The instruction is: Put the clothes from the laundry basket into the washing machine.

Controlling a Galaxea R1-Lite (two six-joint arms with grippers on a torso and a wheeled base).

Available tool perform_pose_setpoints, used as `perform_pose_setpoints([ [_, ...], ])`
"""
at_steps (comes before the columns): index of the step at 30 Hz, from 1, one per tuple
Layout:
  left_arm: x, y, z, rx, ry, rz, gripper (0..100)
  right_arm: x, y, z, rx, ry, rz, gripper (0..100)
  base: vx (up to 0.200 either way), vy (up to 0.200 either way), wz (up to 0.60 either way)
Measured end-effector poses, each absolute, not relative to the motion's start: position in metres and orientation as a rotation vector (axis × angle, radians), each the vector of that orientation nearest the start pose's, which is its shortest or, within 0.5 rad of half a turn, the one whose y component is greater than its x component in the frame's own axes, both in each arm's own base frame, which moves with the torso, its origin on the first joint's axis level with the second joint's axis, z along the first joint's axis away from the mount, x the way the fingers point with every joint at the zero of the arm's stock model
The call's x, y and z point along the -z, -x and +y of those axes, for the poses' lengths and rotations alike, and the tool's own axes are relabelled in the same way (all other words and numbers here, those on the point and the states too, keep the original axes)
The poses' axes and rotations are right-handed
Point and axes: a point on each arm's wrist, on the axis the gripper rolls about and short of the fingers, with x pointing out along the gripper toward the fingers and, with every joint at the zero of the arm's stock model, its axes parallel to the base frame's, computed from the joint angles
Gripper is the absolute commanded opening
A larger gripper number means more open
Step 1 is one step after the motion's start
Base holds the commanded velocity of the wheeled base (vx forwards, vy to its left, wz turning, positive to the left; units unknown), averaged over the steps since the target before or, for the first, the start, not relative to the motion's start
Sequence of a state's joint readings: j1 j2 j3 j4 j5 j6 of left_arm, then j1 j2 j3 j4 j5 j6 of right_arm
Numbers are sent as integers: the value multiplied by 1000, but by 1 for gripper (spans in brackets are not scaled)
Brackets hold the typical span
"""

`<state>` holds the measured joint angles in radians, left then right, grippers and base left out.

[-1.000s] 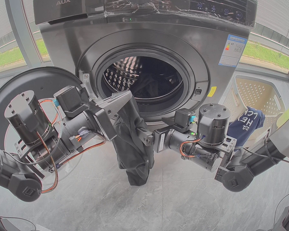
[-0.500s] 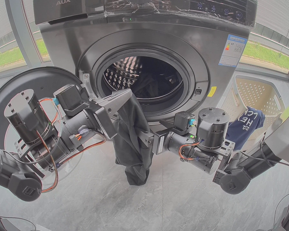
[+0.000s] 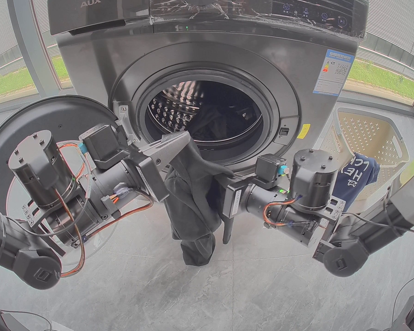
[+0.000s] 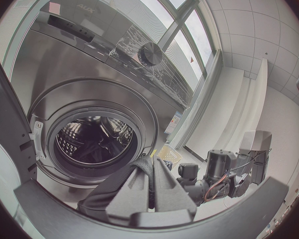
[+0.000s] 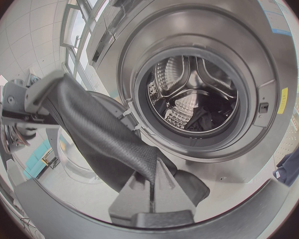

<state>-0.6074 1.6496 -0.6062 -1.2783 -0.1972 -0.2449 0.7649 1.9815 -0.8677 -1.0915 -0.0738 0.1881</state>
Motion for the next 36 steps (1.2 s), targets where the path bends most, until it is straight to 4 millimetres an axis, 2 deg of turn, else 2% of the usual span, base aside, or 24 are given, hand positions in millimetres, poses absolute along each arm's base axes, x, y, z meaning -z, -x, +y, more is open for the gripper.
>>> perform_pose_setpoints([
  [3, -209, -224, -161, 829, 279, -132, 0, -162, -262, 243, -677, -181, 64, 0, 0, 0, 0],
  [4, -208, -224, -161, 830, 278, -129, 100, -169, -259, 239, -673, -184, 54, 0, 0, 0, 0],
  [11, -202, -222, -161, 839, 272, -101, 100, -201, -247, 219, -654, -212, -11, 0, 0, 0, 0],
  [19, -177, -216, -161, 845, 253, -4, 100, -230, -238, 210, -657, -249, -99, 0, 0, 0, 0],
  [28, -153, -218, -162, 846, 228, 90, 100, -248, -232, 204, -661, -270, -151, 0, 0, 0, 0],
  [36, -134, -223, -165, 840, 215, 122, 100, -254, -230, 202, -659, -277, -166, 0, 0, 0, 0],
])
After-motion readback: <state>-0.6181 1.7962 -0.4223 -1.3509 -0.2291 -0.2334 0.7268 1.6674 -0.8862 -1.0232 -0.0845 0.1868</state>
